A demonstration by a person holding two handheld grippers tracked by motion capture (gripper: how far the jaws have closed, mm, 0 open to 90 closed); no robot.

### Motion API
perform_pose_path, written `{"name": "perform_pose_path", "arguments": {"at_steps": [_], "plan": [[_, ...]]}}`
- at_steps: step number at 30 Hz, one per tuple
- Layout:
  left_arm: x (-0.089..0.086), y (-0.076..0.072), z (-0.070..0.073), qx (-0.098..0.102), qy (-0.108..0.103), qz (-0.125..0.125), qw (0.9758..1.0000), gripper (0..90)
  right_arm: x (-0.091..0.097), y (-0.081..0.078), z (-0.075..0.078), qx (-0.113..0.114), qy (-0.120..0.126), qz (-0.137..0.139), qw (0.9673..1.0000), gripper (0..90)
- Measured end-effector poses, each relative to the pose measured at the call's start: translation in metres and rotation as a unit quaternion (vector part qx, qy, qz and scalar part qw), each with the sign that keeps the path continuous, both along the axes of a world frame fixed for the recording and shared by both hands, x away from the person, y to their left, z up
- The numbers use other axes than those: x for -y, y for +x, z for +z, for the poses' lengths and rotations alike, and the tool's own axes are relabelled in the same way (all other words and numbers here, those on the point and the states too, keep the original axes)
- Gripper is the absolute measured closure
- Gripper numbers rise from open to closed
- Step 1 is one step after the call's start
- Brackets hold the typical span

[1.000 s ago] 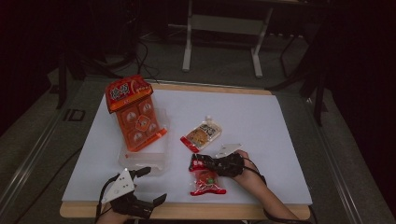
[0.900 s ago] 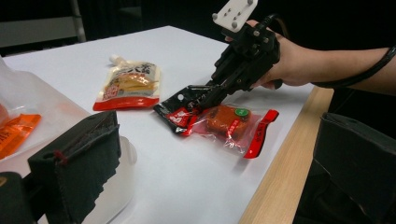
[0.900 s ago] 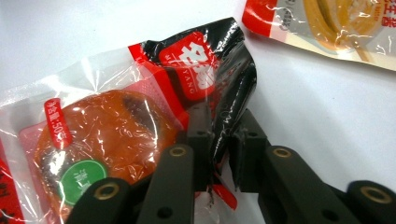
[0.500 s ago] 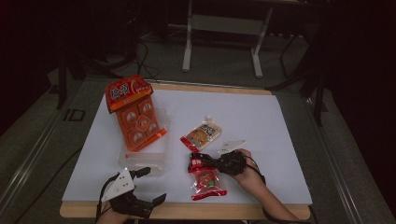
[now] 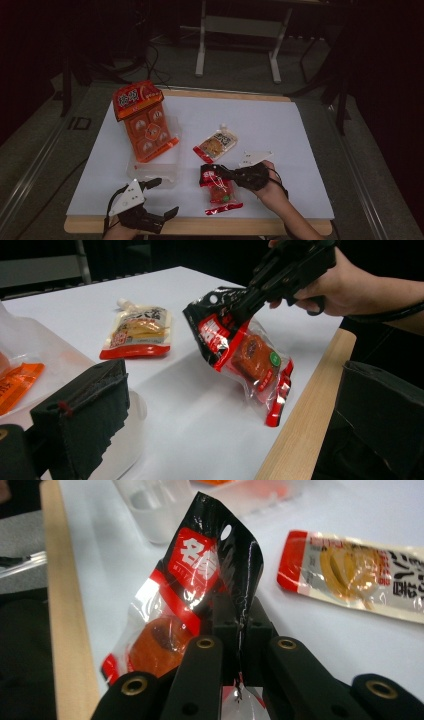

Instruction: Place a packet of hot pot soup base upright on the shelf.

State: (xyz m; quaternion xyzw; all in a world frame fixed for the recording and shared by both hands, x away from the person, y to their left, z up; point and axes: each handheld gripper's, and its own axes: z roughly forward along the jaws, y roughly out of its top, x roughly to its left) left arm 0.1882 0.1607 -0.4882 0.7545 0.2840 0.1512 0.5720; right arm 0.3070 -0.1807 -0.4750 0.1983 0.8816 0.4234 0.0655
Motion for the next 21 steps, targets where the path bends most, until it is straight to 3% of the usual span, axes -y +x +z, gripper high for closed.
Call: {"name": "perform_pose_path", "arguments": {"at_steps": [12, 21], "plan": [[0.004, 0.006, 0.006, -0.001, 0.006, -0.006, 1.0000, 1.8, 0.004, -0.017, 0.026, 0.022, 0.036, 0.020, 0.9989, 88.6], [0.011, 0.014, 0.018, 0.026, 0.004, -0.018, 0.9995, 1.8, 0.004, -0.025, 0.040, 0.044, 0.048, 0.026, 0.9975, 88.7]]}}
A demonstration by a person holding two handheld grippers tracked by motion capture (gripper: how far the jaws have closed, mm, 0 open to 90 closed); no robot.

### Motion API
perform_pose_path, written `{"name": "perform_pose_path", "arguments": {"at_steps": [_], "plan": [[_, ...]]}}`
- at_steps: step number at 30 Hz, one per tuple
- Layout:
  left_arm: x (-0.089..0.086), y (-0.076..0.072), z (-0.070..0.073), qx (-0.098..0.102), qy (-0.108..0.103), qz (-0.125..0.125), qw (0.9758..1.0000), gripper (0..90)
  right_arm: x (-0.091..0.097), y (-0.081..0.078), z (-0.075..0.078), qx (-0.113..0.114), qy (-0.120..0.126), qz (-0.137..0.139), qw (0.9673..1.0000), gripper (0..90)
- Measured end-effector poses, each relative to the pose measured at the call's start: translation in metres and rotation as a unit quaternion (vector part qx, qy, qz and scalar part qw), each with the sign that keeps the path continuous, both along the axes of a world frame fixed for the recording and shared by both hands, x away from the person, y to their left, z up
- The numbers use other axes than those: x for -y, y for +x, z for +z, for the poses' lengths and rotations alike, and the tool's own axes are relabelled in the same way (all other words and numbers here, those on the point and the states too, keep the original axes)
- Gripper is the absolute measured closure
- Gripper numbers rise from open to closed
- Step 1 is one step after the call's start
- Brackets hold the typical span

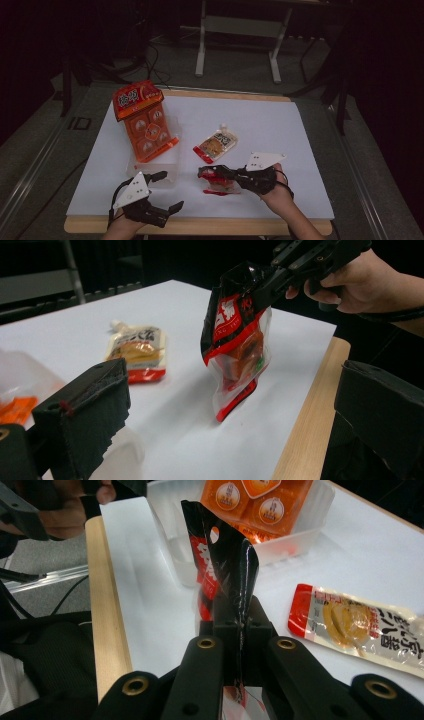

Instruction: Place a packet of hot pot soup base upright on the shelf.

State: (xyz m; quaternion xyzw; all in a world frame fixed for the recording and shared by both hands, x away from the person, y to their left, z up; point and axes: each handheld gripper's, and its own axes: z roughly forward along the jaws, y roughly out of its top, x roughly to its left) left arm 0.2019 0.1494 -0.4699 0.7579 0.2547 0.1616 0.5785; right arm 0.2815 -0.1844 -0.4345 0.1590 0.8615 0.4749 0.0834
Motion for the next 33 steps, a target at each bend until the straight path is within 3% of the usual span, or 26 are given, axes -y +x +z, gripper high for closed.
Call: {"name": "perform_pose_path", "arguments": {"at_steps": [12, 19, 21, 27, 33], "plan": [[0.018, 0.016, 0.012, 0.009, 0.000, -0.025, 0.9996, 4.7, 0.008, -0.015, 0.019, 0.017, 0.025, 0.008, 0.9995, 88.7], [0.027, 0.023, 0.025, 0.021, -0.004, -0.040, 0.9990, 8.0, 0.010, -0.021, 0.022, 0.015, 0.034, 0.012, 0.9992, 88.6], [0.030, 0.025, 0.029, 0.023, -0.004, -0.050, 0.9985, 15.3, 0.010, -0.022, 0.023, 0.016, 0.036, 0.015, 0.9991, 88.6], [0.040, 0.029, 0.035, 0.034, 0.005, -0.064, 0.9973, 23.5, 0.007, -0.024, 0.024, 0.017, 0.038, 0.020, 0.9989, 88.6], [0.045, 0.030, 0.035, 0.038, 0.016, -0.076, 0.9963, 48.9, 0.005, -0.024, 0.023, 0.016, 0.039, 0.024, 0.9988, 88.6]]}}
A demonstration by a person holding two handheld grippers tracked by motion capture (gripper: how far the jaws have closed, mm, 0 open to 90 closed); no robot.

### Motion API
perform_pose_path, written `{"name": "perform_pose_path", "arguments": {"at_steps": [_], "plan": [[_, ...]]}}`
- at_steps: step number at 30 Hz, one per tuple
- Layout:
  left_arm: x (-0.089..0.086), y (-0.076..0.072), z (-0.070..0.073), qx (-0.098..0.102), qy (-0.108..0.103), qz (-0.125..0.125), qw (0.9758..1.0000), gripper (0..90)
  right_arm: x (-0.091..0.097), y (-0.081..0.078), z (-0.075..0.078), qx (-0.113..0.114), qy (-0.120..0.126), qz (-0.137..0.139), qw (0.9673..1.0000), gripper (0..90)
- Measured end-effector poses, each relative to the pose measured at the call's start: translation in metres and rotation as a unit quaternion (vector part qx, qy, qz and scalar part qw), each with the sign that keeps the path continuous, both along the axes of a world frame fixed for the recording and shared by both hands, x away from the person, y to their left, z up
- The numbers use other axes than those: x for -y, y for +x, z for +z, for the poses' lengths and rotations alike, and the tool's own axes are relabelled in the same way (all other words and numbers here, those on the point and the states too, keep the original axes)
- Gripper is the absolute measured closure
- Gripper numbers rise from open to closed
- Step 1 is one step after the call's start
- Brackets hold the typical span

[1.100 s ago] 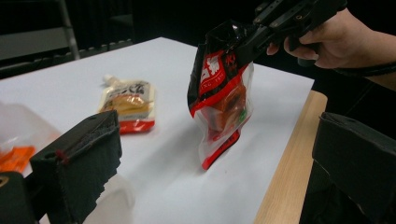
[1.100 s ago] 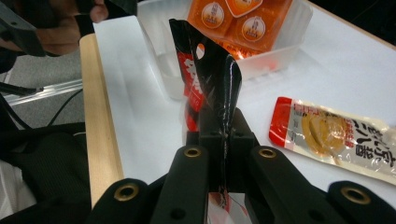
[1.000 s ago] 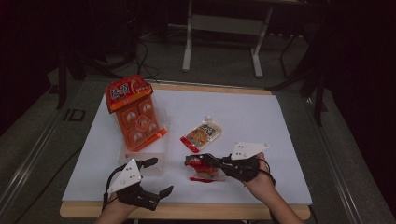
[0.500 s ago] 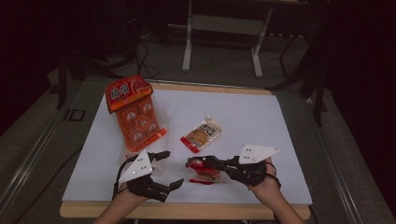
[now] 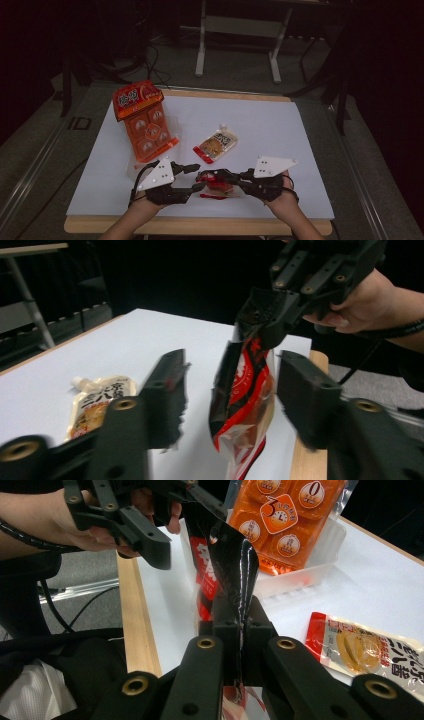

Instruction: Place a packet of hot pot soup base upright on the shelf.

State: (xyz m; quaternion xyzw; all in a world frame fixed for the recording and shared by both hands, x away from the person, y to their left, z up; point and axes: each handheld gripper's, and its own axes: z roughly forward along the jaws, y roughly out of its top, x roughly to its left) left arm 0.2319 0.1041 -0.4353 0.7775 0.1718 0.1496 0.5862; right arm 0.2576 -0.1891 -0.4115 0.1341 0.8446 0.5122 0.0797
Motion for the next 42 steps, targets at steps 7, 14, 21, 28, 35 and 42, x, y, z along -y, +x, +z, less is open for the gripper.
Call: {"name": "perform_pose_path", "arguments": {"at_steps": [7, 14, 21, 28, 35, 42], "plan": [[0.002, 0.002, 0.002, -0.007, 0.015, 0.003, 0.9999, 70.9, -0.001, 0.001, -0.003, -0.004, 0.001, 0.001, 1.0000, 88.6], [0.002, 0.003, 0.001, 0.002, 0.021, 0.002, 0.9998, 86.6, -0.004, 0.001, -0.005, -0.008, -0.002, 0.004, 1.0000, 88.4], [0.000, 0.004, 0.005, 0.011, 0.017, 0.004, 0.9998, 87.7, -0.004, 0.002, -0.004, -0.006, 0.008, 0.000, 0.9999, 85.9], [-0.002, 0.004, 0.010, 0.009, 0.010, -0.004, 0.9999, 88.0, -0.002, 0.002, -0.004, -0.001, 0.015, -0.007, 0.9999, 78.5], [-0.006, 0.004, 0.016, 0.021, 0.011, -0.005, 0.9997, 88.1, 0.000, 0.003, -0.002, 0.000, 0.024, -0.015, 0.9996, 66.9], [-0.016, 0.004, 0.024, 0.035, 0.007, 0.012, 0.9993, 88.0, 0.004, 0.003, -0.001, 0.008, 0.030, -0.029, 0.9991, 55.7]]}}
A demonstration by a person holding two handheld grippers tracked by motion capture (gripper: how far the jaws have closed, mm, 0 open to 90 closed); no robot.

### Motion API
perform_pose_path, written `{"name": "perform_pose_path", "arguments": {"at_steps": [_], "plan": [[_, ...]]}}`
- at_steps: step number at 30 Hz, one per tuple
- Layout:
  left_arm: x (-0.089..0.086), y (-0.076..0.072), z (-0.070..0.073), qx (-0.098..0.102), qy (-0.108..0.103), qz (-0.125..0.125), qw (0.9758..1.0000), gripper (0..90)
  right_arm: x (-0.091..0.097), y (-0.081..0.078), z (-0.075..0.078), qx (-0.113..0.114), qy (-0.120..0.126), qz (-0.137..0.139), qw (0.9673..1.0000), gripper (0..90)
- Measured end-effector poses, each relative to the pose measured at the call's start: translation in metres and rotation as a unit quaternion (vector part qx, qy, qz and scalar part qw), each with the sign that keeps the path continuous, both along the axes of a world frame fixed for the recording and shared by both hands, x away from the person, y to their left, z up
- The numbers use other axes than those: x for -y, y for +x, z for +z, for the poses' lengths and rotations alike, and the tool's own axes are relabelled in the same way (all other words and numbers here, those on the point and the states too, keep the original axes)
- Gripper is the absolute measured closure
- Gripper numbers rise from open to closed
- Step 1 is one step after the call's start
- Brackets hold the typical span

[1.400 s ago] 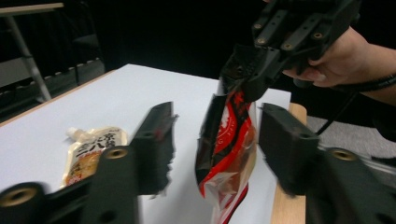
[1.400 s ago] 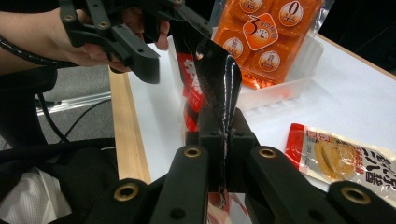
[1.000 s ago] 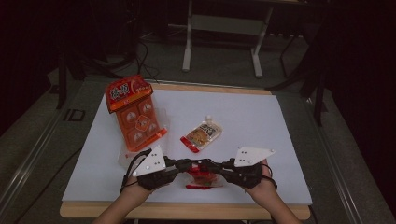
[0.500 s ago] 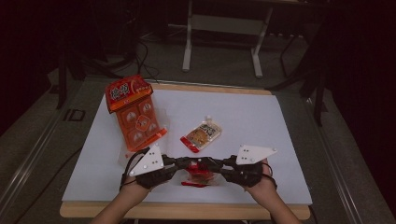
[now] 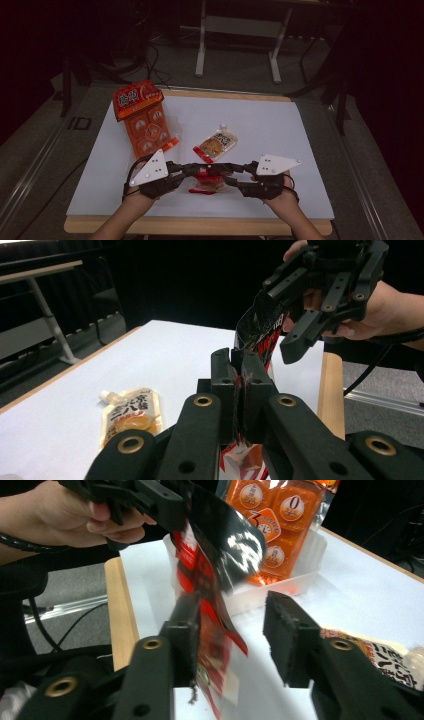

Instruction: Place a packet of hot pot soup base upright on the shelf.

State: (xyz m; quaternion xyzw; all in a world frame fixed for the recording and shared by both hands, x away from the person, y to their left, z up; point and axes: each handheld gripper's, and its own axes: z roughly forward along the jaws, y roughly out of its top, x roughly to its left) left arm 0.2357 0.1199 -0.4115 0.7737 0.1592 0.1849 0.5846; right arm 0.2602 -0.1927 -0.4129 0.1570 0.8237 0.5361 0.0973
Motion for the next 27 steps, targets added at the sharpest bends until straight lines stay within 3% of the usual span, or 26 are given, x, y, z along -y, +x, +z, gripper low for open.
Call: {"name": "perform_pose_path", "arguments": {"at_steps": [5, 9, 10, 11, 12, 17, 27], "plan": [[-0.011, 0.000, 0.007, 0.006, -0.004, 0.006, 1.0000, 87.9, 0.005, 0.001, 0.000, 0.000, 0.018, -0.012, 0.9998, 36.9], [-0.022, 0.001, 0.012, 0.010, -0.007, 0.018, 0.9998, 87.9, 0.007, 0.002, 0.000, -0.006, 0.032, -0.016, 0.9993, 28.3], [-0.025, 0.000, 0.014, 0.015, -0.005, 0.022, 0.9996, 87.9, 0.010, 0.004, 0.000, -0.011, 0.039, -0.025, 0.9989, 20.7], [-0.028, 0.000, 0.016, 0.019, -0.005, 0.029, 0.9994, 87.9, 0.010, 0.004, 0.000, -0.011, 0.039, -0.025, 0.9989, 20.7], [-0.031, 0.000, 0.017, 0.022, -0.006, 0.027, 0.9994, 87.8, 0.011, 0.005, 0.000, -0.011, 0.044, -0.032, 0.9984, 12.7], [-0.053, 0.006, 0.021, 0.036, -0.004, 0.045, 0.9983, 87.7, 0.017, 0.006, -0.001, 0.007, 0.049, -0.052, 0.9974, 10.7], [-0.086, 0.015, 0.017, 0.049, 0.009, 0.090, 0.9946, 87.6, 0.024, 0.009, -0.002, 0.012, 0.050, -0.045, 0.9976, 13.1]]}}
